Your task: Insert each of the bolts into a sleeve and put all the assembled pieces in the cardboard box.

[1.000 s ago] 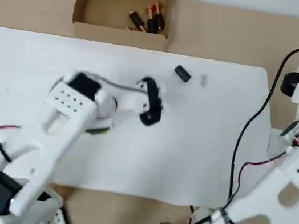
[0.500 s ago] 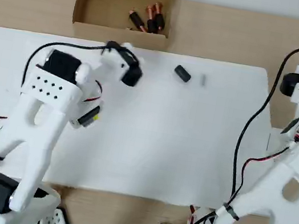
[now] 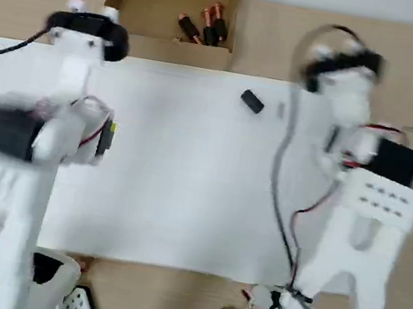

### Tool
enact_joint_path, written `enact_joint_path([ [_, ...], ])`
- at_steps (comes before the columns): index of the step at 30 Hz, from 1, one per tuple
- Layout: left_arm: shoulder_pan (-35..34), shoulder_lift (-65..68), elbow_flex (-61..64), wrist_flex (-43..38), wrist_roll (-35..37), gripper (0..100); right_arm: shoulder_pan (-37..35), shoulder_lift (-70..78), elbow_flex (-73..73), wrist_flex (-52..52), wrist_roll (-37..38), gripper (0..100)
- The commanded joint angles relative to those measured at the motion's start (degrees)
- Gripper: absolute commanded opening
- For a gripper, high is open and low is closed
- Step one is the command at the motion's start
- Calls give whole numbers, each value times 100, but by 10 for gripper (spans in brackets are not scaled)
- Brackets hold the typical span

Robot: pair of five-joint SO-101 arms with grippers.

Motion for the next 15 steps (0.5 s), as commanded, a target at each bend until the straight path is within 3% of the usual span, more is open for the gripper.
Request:
enact_joint_path([
  [1,0,-901,1222,-607,369,71,-593,242,-13,-721,88,217],
  [5,-176,-1411,2567,-897,651,71,-664,1068,-31,-1240,149,222],
  [8,-633,-1710,3130,-1486,976,71,-646,2273,-400,-1697,387,301],
  [10,-985,-1895,3323,-1969,1275,71,-646,3125,-1174,-1512,378,337],
  [15,-1363,-2185,3763,-2919,1864,71,-778,4796,-3829,-536,360,320],
])
